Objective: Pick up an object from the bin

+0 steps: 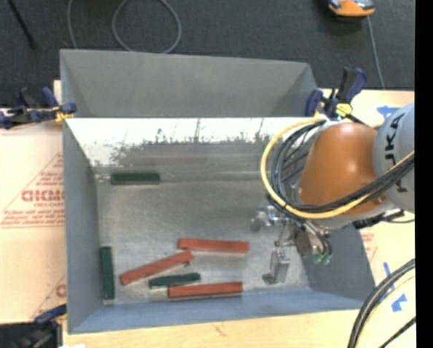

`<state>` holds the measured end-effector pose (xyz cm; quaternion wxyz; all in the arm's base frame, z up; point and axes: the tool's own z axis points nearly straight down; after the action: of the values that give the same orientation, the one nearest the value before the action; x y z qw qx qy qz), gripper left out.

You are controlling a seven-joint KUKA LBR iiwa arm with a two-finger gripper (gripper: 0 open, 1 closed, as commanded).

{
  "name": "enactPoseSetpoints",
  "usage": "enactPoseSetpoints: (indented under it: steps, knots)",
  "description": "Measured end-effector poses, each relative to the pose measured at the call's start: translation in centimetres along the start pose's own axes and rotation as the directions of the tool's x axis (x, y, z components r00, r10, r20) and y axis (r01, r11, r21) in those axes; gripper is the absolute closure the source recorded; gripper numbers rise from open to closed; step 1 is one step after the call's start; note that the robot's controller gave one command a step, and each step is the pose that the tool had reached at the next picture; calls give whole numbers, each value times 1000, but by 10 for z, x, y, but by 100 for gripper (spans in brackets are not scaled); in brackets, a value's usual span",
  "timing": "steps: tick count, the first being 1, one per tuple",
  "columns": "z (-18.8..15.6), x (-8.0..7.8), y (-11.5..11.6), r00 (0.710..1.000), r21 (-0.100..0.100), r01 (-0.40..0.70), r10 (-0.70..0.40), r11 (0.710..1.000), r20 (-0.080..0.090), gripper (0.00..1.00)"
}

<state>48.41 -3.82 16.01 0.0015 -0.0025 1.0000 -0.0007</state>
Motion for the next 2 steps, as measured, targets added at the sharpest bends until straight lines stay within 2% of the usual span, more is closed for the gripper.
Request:
enactPoseSetpoints:
  steps: [1,2]
  knots:
    - [91,-39,32,952,-2,-307,307,952,-3,0]
    - [89,-40,31,953,-1,-304,304,953,0,100]
